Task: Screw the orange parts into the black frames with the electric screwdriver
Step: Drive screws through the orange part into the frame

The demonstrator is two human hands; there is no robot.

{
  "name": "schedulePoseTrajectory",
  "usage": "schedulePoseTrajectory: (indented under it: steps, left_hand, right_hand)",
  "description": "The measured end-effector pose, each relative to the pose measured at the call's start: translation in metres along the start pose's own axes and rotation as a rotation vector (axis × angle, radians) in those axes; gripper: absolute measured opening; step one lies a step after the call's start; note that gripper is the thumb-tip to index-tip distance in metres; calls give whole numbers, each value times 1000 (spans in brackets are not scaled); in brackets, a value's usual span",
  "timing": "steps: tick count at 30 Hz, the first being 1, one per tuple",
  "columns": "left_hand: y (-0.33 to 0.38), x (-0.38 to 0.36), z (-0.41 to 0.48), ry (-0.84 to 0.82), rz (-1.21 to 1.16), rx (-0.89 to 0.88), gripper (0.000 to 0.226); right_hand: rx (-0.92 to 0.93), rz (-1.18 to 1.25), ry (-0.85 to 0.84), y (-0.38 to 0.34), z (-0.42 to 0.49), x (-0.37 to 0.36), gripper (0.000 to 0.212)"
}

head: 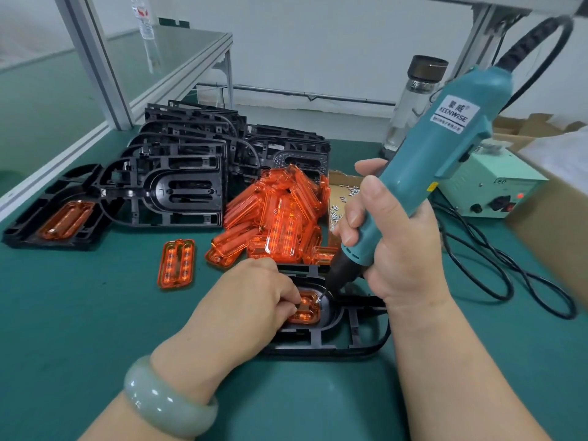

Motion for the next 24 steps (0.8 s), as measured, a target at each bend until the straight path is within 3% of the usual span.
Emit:
schedulePoseTrajectory:
  steps: [11,24]
  left_hand:
    - [0,0,1,-4,-1,0,19]
    - [2,-1,0,-15,23,13,19]
  right_hand:
    - [4,-6,-26,0,-2,-2,19]
    - [28,-31,-253,6,0,-30,32]
Point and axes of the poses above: each hand's wrist, its own z-axis towards the middle knuckle, its own x-axis out of the back of the hand, y = z × x, the point moved 8 cm from there along z, towards the middle knuckle, and after that the axes turned 7 degrees about -z, right-handed, at the moved point
